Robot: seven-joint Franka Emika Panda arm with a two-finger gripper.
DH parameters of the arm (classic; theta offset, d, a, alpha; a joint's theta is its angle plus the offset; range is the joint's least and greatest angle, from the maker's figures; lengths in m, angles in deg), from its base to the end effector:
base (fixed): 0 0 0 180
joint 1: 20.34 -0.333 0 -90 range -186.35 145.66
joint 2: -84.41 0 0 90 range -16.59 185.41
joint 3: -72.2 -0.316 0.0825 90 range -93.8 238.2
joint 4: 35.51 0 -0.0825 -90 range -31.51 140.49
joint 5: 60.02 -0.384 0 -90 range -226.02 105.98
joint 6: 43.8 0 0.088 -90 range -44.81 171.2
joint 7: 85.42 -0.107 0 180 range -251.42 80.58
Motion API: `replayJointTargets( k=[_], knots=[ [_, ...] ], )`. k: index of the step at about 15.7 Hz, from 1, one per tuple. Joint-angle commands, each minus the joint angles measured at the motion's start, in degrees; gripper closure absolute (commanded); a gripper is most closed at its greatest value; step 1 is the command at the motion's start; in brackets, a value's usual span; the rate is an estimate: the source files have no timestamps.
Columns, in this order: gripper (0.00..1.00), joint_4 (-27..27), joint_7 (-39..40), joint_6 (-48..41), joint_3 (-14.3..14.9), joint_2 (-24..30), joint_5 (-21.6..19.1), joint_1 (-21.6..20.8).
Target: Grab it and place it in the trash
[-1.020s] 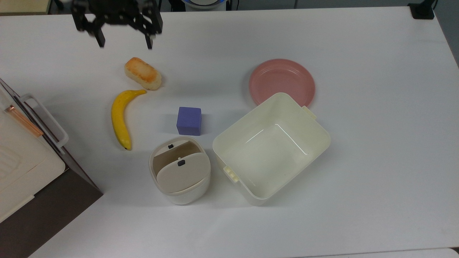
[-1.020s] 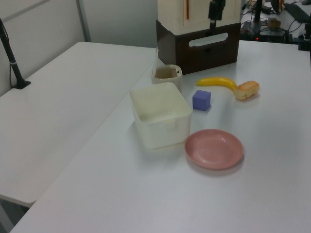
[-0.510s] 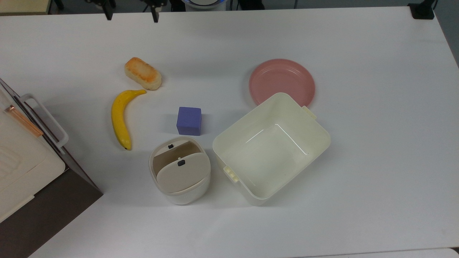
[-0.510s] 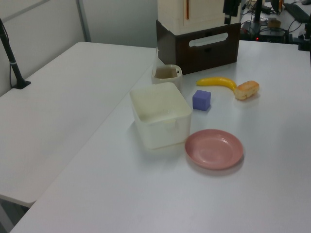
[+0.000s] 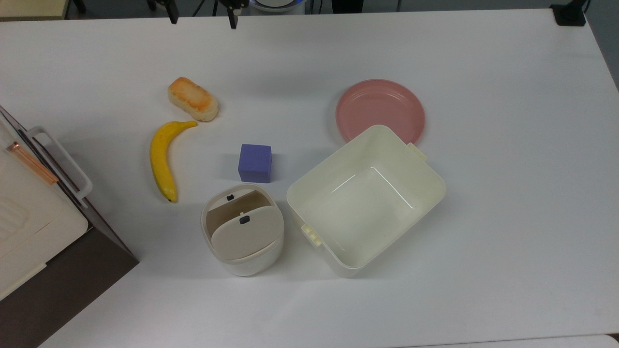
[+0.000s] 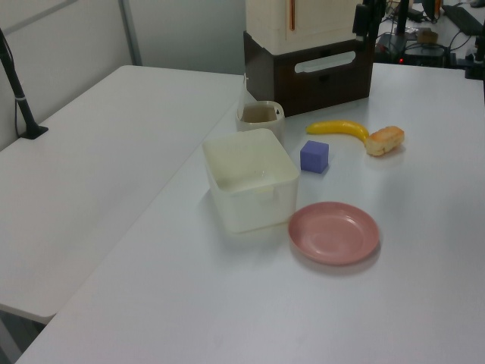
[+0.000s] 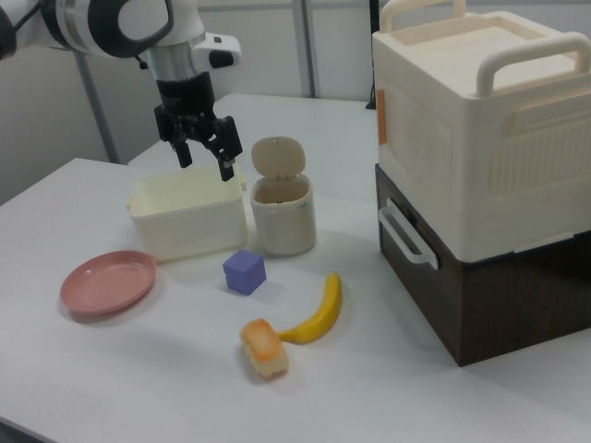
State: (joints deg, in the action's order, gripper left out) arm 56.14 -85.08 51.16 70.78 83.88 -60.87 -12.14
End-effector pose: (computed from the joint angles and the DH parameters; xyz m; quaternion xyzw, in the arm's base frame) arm 0.5616 -0.0654 0.6135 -0.9981 0.0566 -0.0247 0.0060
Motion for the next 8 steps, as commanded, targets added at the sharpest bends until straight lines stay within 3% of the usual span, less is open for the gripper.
replayJointTargets(
  k=[1,8],
  knots=[
    [0.0,3.27,-2.45,2.42,0.37,1.67,-1.09,-1.52],
    [0.0,2.4,-5.61,6.11,0.37,-0.96,-1.09,-1.61]
  ],
)
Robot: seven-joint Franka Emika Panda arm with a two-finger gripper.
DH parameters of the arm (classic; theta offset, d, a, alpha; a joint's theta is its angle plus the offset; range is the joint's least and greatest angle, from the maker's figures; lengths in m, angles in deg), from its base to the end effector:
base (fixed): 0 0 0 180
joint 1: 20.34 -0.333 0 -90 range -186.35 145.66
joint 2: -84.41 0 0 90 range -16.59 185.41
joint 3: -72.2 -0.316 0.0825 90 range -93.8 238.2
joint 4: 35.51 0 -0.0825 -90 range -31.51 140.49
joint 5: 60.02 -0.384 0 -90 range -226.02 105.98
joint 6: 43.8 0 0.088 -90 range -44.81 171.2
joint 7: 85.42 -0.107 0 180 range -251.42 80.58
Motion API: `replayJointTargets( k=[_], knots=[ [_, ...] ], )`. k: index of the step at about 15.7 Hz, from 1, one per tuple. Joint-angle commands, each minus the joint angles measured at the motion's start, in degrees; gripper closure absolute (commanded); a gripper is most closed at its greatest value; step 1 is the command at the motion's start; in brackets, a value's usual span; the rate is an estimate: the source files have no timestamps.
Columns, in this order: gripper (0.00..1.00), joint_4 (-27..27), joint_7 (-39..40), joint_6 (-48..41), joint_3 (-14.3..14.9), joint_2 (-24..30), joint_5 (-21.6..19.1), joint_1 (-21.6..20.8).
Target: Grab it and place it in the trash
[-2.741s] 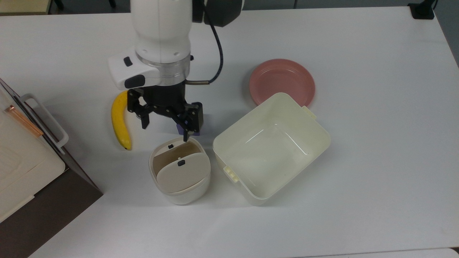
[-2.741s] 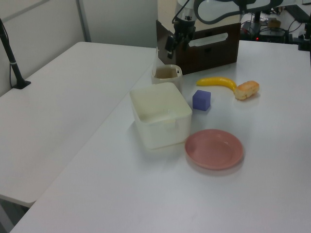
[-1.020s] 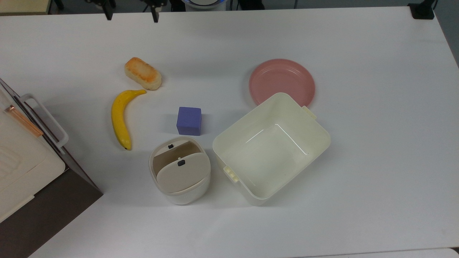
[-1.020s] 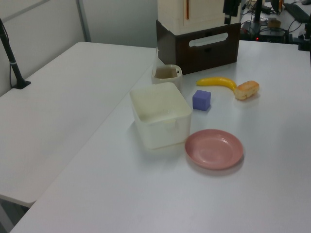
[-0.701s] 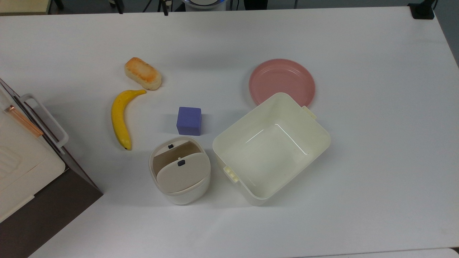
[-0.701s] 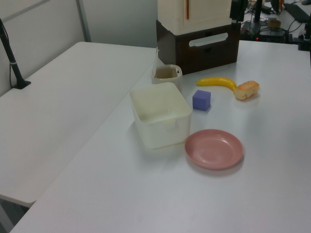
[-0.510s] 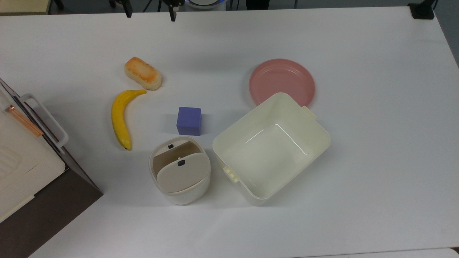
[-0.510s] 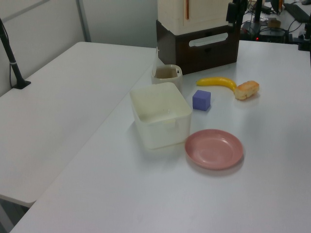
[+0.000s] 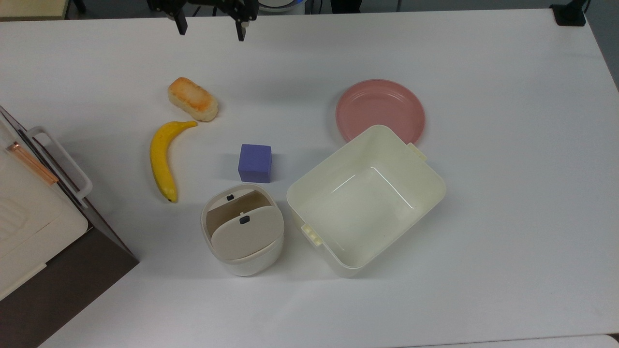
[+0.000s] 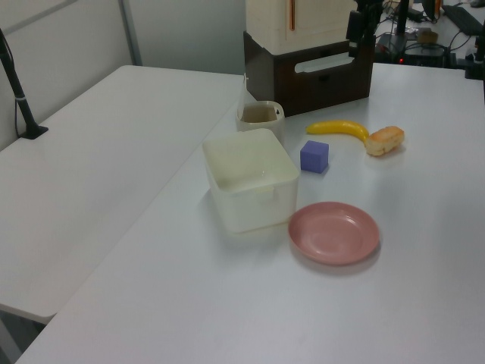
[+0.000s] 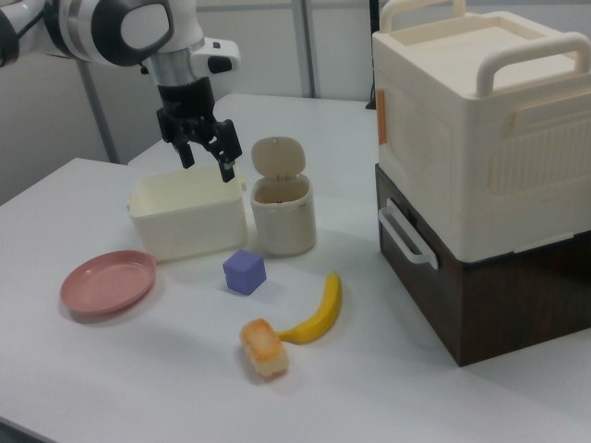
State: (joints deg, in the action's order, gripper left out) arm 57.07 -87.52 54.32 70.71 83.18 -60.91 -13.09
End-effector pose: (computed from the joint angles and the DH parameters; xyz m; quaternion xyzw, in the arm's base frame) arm 0.5709 -0.0563 0.6039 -0.9969 0.0693 -0.0378 0.0068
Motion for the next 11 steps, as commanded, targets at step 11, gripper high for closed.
replayJointTargets(
  k=[11],
  knots=[
    [0.0,0.32,-3.26,3.3,0.43,-1.14,-1.05,-0.75]
  ],
)
